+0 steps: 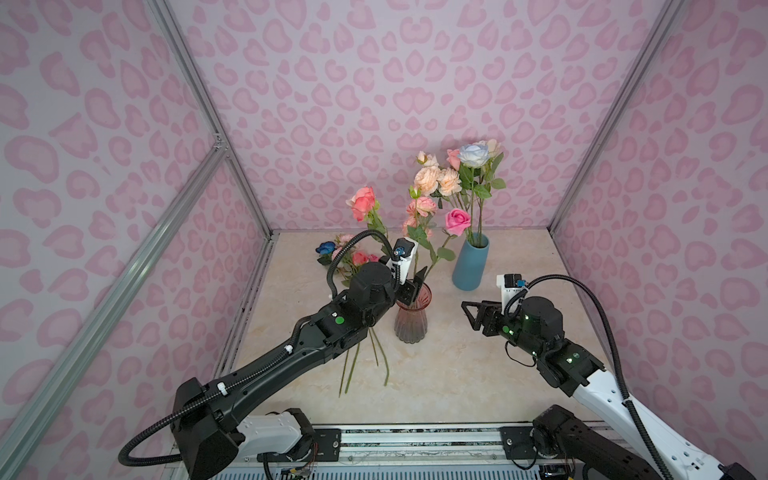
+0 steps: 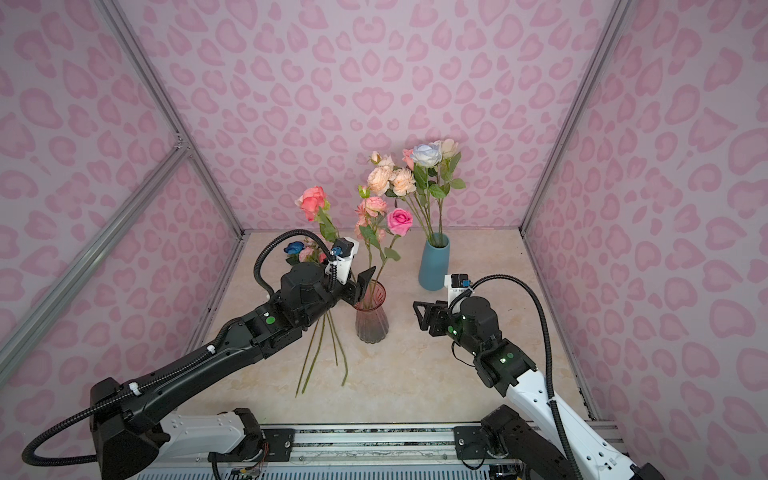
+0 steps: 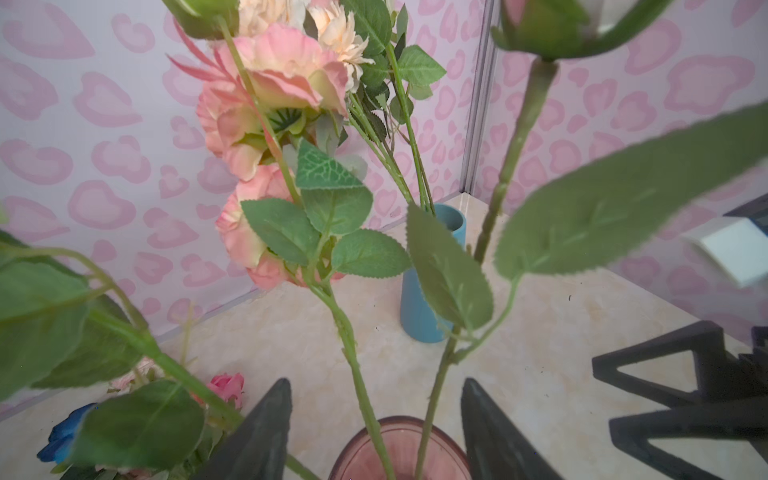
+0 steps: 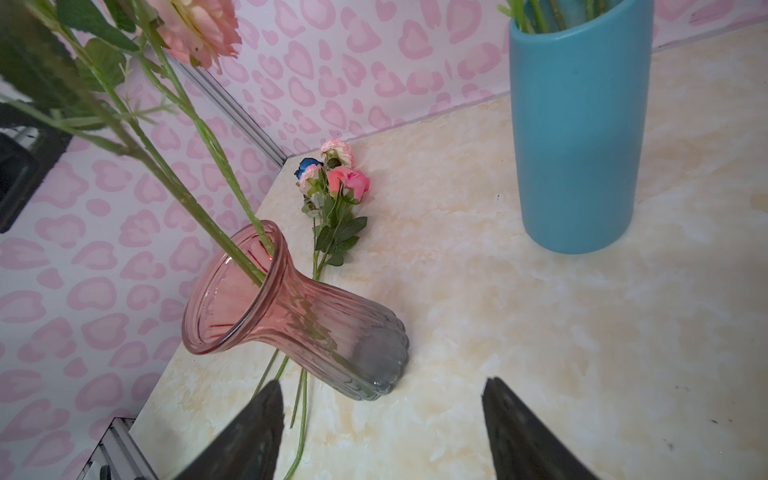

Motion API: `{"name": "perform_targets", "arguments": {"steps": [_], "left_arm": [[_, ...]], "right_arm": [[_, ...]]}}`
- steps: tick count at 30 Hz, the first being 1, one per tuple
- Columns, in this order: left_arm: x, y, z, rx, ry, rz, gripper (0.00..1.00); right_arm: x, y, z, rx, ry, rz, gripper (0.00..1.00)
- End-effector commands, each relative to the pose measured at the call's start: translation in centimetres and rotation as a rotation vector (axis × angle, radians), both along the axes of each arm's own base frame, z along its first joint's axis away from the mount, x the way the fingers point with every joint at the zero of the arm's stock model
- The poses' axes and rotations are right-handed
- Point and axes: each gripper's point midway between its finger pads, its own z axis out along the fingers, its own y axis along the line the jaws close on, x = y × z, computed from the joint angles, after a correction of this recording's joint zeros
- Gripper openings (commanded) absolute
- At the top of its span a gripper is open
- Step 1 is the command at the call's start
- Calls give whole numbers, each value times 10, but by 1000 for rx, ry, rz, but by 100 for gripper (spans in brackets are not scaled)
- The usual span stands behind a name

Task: Arrange the flowers into the vase
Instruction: 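Lower the rosebud stem into the pink glass vase and open the left gripper, then move the open left gripper back down to the flower pile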

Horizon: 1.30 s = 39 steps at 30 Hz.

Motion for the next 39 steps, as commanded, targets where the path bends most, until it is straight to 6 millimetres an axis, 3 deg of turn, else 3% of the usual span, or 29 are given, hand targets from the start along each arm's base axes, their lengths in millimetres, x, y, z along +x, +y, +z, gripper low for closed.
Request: {"name": "perform_targets", "arguments": {"steps": [1,10,14,17,20,23,26,29,32,35,39], "left_arm": [[-4,1,-8,13,25,-10,66],[-17,31,-8,-34,23,51,64],[-14,69,-16,-83,42,202,61],[-5,121,-45,-161,134,406,60],[-3,171,-86,-260,263,594,57],[-2,198,-136,-303,423,687,55],[7,198,-174,-277,573,691,53],[25,183,-203,-212,703,652,50],[46,165,-228,-166,823,607,43],[63,147,-249,-145,919,561,28],[79,142,-272,-107,976,591,26]], "right_arm": [[1,0,4,-7,-18,4,77],[1,5,5,3,-17,21,77],[-1,4,4,1,-13,24,76],[-4,-1,-3,-14,-4,11,76],[-7,-5,-11,-29,5,0,76],[-7,-7,-20,-35,20,-7,76],[-5,-5,-28,-37,33,-6,75],[-2,-2,-36,-36,50,-4,74],[-1,0,-43,-43,68,2,74],[0,-1,-50,-64,77,2,74],[0,-4,-56,-94,85,3,74]]}}
